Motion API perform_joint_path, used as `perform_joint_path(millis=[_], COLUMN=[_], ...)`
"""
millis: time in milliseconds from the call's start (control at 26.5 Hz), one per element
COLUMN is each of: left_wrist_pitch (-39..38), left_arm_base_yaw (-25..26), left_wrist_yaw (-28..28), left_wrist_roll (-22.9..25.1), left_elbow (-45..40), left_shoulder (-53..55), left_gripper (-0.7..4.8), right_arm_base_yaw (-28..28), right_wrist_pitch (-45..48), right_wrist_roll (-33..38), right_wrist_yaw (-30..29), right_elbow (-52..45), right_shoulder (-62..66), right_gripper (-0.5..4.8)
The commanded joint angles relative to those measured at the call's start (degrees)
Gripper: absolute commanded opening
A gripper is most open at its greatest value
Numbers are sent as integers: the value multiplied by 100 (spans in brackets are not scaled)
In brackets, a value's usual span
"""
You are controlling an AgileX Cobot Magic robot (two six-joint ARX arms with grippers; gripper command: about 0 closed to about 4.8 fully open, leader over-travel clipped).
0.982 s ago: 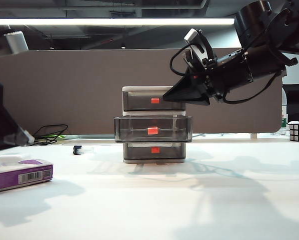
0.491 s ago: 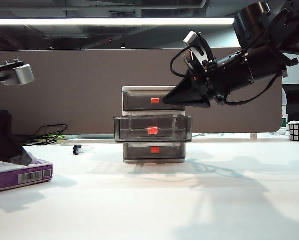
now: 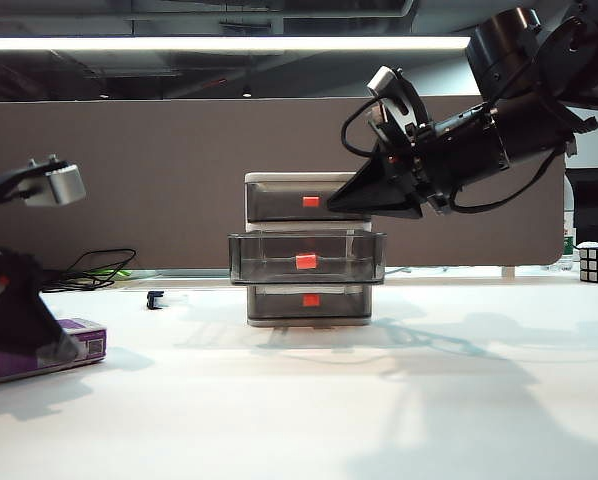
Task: Open the second layer of the drawer on the table, pick up a pack of napkins on the table and put it in, and finally close the drawer.
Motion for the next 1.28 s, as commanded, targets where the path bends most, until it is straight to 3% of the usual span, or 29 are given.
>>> perform_joint_path(millis=[38,264,529,831,1019,1284], left_wrist_pitch=[50,48,55,271,76,-94], left_arm_base_yaw=[-4,-4,-4,-13,-87,-804], left_wrist_yaw=[28,20,22,55,450,310], left_wrist_roll=[-11,-9,-9,-157,-295,-236], left_elbow=[26,26,28,175,684,1567], left_shoulder=[33,35,35,31,26,0], left_gripper=[398,393,238,238,238,242], right_arm_base_yaw=[7,7,7,7,9,9], right_wrist_pitch=[17,17,17,17,17,17], right_wrist_roll=[0,2,4,7,7,7], right_wrist_yaw=[-46,-46,-48,-46,-48,-46], right_elbow=[28,28,28,28,28,28], right_shoulder=[-22,-22,-22,-22,-22,-22], right_gripper=[-5,-5,-5,-5,-5,-5])
